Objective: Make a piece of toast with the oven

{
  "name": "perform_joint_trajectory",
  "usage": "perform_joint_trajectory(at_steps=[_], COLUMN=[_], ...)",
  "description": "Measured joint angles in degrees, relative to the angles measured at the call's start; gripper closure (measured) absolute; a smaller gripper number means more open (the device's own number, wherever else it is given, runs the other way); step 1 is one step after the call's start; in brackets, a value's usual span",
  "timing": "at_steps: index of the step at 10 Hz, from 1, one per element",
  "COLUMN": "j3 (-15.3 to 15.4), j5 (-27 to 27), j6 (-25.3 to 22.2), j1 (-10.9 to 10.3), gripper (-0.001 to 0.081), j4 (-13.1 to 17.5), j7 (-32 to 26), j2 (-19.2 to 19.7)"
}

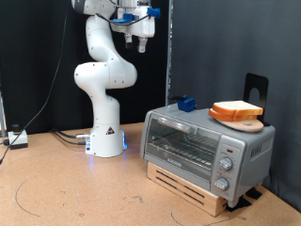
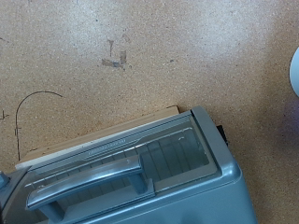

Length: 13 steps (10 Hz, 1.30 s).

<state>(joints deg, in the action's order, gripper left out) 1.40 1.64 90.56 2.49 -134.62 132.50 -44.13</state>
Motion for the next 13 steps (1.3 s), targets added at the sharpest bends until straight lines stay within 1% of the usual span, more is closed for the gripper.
perform_joint_trajectory(at_steps=[1, 2, 3, 4, 5, 6, 7, 8, 10, 11, 12, 13], j3=[0.15, 0.30, 0.24, -0.13, -1.25, -3.00, -2.65, -2.82, -4.61, -5.75, -7.34, -9.04], j5=[0.32, 0.09, -0.10, -0.45, -1.04, -1.19, -1.18, 0.71, 4.71, 5.52, 5.57, 5.57], j6=[1.40, 2.87, 3.03, 2.22, 1.84, 1.84, 1.85, 1.85, 1.86, 2.62, 4.24, 5.49], j1=[-0.01, -0.82, -2.27, -3.49, -4.37, -5.77, -5.35, -6.16, -10.16, -11.93, -13.44, -15.20], gripper=[-0.0003, -0.0003, -0.0003, -0.0003, -0.0003, -0.0003, -0.0003, -0.0003, -0.0003, -0.0003, -0.0003, -0.0003], j4=[-0.03, -0.04, -0.04, -0.01, -0.01, -0.01, -0.01, -0.01, 0.01, -0.16, -0.71, -1.22], j7=[-0.74, -5.77, -11.69, -18.03, -25.13, -30.92, -28.44, -32.62, -43.64, -49.69, -56.75, -62.30], j2=[-0.07, -0.26, -0.58, -0.85, -0.86, -0.59, -0.59, -0.84, -2.70, -3.28, -3.06, -2.13])
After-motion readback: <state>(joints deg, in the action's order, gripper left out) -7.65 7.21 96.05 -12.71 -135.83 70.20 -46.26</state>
